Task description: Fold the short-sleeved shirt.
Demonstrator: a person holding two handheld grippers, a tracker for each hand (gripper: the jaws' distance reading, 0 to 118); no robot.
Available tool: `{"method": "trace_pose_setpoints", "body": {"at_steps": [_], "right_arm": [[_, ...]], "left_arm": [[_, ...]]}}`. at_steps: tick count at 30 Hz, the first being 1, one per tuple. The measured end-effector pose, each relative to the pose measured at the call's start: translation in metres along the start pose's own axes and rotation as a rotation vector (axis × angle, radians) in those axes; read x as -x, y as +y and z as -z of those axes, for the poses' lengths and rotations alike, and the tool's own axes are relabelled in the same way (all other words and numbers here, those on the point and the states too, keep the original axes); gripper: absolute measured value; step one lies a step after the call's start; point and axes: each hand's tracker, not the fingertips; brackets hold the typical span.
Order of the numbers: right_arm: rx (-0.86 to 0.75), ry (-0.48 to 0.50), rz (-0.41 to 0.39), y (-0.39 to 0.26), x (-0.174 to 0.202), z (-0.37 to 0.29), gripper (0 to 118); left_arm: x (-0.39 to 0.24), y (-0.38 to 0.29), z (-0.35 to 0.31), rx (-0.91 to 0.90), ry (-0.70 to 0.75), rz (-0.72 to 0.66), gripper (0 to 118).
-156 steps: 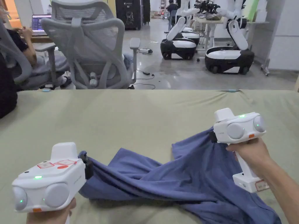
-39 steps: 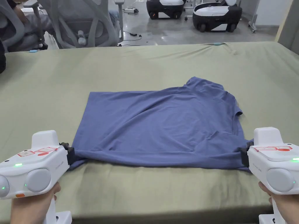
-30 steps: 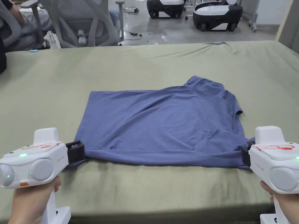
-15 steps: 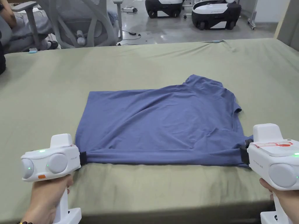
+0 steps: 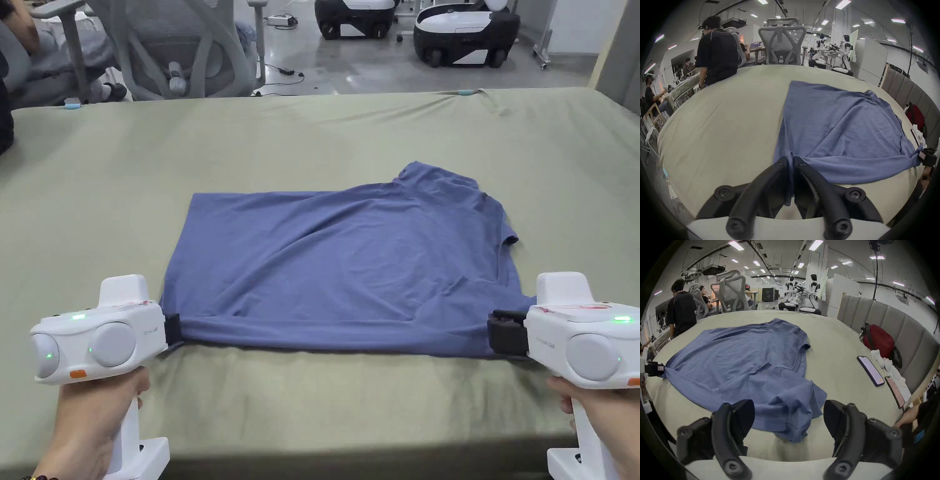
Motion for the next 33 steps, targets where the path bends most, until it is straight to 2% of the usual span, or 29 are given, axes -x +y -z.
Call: {"method": "trace_pose_setpoints", "body": {"at_steps": [2, 3, 5, 6, 9, 15, 23, 27, 33], "right_arm": [[0.041, -0.005, 0.0, -0.003, -0.001, 0.009, 81], [0.049, -0.001, 0.002, -0.004, -0.001, 0.011, 70], [0.054, 0.01, 0.015, -0.008, -0.001, 0.013, 17], [0.052, 0.012, 0.013, -0.009, 0.0, 0.011, 7], [0.046, 0.016, -0.016, -0.008, 0.004, 0.004, 6], [-0.024, 0.012, -0.006, 0.013, -0.001, -0.007, 6], [-0.16, 0.006, -0.03, 0.092, -0.003, -0.011, 6], [-0.169, -0.01, -0.05, 0.135, -0.002, 0.026, 6], [-0.068, -0.023, -0.054, 0.161, 0.002, 0.119, 6]], "left_arm": [[0.0, 0.0, 0.0, 0.0, -0.001, -0.003, 6], [0.001, -0.001, 0.0, -0.001, -0.002, -0.004, 6], [0.0, -0.001, 0.0, -0.001, -0.004, -0.002, 6], [0.0, -0.002, 0.0, -0.001, -0.003, 0.0, 6], [0.0, -0.001, 0.0, -0.004, -0.001, 0.011, 6], [-0.001, 0.011, -0.003, -0.028, -0.013, 0.015, 6], [-0.007, 0.074, -0.009, -0.125, -0.045, 0.004, 6], [-0.014, 0.111, 0.019, -0.135, -0.03, 0.015, 6], [-0.035, 0.138, 0.092, -0.067, -0.008, 0.048, 6]]}}
